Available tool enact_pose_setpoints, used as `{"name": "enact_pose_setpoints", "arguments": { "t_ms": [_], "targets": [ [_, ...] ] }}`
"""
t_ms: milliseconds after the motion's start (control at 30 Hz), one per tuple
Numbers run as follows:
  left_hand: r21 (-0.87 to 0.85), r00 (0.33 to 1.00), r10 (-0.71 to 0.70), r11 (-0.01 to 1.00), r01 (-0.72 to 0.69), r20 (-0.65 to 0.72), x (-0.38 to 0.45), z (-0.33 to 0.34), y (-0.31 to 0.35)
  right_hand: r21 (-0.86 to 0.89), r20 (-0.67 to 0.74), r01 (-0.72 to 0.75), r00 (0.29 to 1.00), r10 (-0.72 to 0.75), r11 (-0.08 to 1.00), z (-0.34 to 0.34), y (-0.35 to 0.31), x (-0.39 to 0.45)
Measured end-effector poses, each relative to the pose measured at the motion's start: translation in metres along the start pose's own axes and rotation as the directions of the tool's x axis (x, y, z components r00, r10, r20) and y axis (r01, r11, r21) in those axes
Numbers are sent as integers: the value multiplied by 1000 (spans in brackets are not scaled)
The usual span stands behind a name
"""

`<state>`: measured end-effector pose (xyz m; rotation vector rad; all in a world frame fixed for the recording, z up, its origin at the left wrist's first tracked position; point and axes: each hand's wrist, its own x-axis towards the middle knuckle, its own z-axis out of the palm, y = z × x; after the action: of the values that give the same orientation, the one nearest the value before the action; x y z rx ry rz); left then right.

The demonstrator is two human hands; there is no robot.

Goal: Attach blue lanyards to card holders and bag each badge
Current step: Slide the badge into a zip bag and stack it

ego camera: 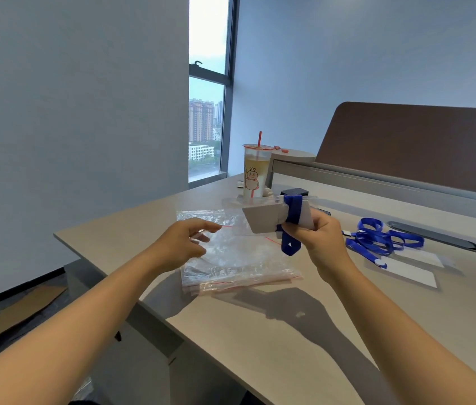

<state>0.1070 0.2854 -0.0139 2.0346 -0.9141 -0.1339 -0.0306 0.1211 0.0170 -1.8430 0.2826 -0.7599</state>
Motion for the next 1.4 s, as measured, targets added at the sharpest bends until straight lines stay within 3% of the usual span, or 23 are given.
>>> {"name": "enact_pose_setpoints", "arguments": {
  "t_ms": [233,367,467,567,733,833,1200,1400],
  "targets": [
    [-120,1000,8,993,-7,7,3,-2,13,-433,106,84,994,-42,897,-2,7,8],
    [-165,995,34,986,-19,89,2,-1,25,-521,159,122,986,-44,845,-2,6,15],
    [-91,982,67,995,-52,179,4,5,31,-488,144,116,988,-51,865,0,1,18],
    [-22,986,86,996,-83,145,8,7,32,-447,168,124,984,-53,886,0,0,21],
    [-210,993,108,971,-114,-36,12,3,41,-500,233,182,970,-71,847,-4,-4,23],
    [-231,991,101,966,-118,-82,16,5,43,-516,273,191,961,-51,835,-7,-9,23],
    [-257,991,107,958,-126,-86,19,13,54,-429,285,262,947,-145,865,-11,-10,27],
    [-300,994,79,949,-97,-72,21,20,60,-346,309,221,944,-112,912,-7,-8,30]
  ]
}}
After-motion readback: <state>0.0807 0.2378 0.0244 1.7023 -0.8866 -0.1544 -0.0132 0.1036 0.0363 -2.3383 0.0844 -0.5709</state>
